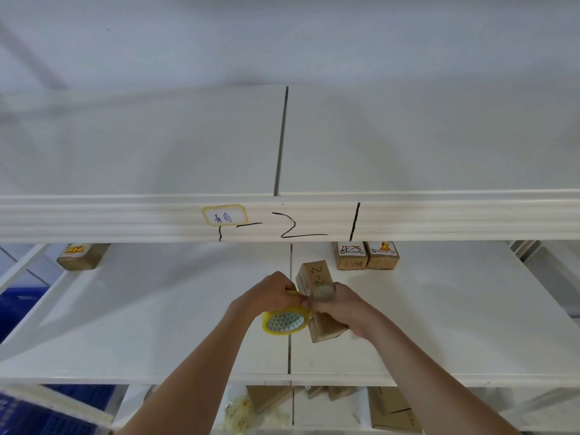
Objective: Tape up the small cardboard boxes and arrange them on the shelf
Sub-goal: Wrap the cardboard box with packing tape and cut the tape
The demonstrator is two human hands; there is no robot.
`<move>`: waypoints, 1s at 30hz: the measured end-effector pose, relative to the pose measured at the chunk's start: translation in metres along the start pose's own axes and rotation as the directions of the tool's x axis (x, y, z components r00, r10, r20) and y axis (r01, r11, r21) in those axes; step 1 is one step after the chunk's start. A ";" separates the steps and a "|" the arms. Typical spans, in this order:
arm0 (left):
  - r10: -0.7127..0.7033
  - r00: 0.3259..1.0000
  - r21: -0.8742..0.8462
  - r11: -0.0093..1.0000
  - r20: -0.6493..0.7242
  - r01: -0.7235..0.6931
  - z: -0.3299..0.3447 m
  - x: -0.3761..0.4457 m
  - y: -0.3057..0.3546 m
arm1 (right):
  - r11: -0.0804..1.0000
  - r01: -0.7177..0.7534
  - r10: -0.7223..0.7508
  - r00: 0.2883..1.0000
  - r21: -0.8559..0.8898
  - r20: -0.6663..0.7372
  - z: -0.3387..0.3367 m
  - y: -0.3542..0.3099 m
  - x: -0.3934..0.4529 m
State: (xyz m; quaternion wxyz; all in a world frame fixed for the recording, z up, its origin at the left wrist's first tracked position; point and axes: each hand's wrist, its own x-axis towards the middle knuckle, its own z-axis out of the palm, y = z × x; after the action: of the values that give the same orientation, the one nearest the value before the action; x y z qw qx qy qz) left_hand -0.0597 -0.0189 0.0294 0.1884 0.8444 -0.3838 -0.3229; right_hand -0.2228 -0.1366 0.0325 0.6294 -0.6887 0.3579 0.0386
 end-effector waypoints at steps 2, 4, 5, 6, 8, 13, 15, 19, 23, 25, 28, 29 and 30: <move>0.000 1.000 0.028 1.000 -0.011 0.000 -0.002 -0.002 0.004 | 0.999 -0.010 0.011 0.999 0.043 -0.031 -0.002 0.002 0.003; -0.003 1.000 0.017 1.000 0.025 0.002 -0.003 -0.005 0.004 | 0.999 -0.017 0.019 0.999 0.048 -0.034 -0.005 0.003 0.003; 0.001 0.998 -0.013 1.000 0.056 0.000 -0.005 -0.006 0.003 | 0.999 -0.018 0.020 0.998 0.047 -0.052 -0.006 0.004 0.004; 0.011 0.996 -0.060 0.998 0.084 -0.006 -0.006 -0.007 0.002 | 0.998 -0.019 0.024 0.997 0.057 -0.079 -0.007 0.006 0.005; 0.042 0.993 -0.170 0.985 0.110 -0.023 -0.010 -0.009 -0.002 | 0.994 -0.029 0.040 0.994 0.104 -0.102 -0.012 0.008 0.003; 0.045 0.994 -0.257 0.966 0.100 -0.018 -0.009 -0.008 -0.016 | 0.994 -0.024 0.029 0.999 0.110 -0.045 -0.024 0.009 -0.007; 0.047 0.994 -0.208 0.978 0.100 -0.025 -0.008 -0.006 -0.020 | 0.994 -0.037 0.042 0.998 0.105 -0.042 -0.024 0.011 -0.008; -0.020 0.999 0.002 1.000 0.030 0.020 -0.008 -0.004 -0.026 | 0.989 -0.058 0.063 0.997 0.132 -0.034 -0.026 0.013 -0.005; -0.066 0.996 -0.066 0.995 0.053 0.069 -0.002 -0.005 -0.026 | 0.988 -0.057 0.066 0.996 0.146 -0.060 -0.033 0.011 0.000; -0.058 0.994 -0.159 0.985 0.093 0.073 0.000 -0.005 -0.027 | 0.987 -0.062 0.071 0.996 0.151 -0.055 -0.035 0.012 0.001; -0.013 0.992 -0.208 0.977 0.126 0.039 -0.003 -0.007 -0.029 | 0.989 -0.068 0.074 0.996 0.130 -0.044 -0.041 0.014 0.001; -0.007 0.992 -0.210 0.977 0.128 0.034 -0.004 -0.006 -0.030 | 0.990 -0.070 0.074 0.997 0.124 -0.035 -0.043 0.015 0.001; -0.006 0.992 -0.209 0.977 0.128 0.033 -0.004 -0.005 -0.030 | 0.990 -0.071 0.075 0.997 0.122 -0.026 -0.044 0.015 0.001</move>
State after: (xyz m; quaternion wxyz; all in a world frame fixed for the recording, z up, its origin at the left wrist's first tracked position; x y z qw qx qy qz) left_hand -0.0431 0.0045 0.0174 0.2491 0.8011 -0.3502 -0.4165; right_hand -0.2476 -0.1757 0.0287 0.6624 -0.6365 0.3941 0.0292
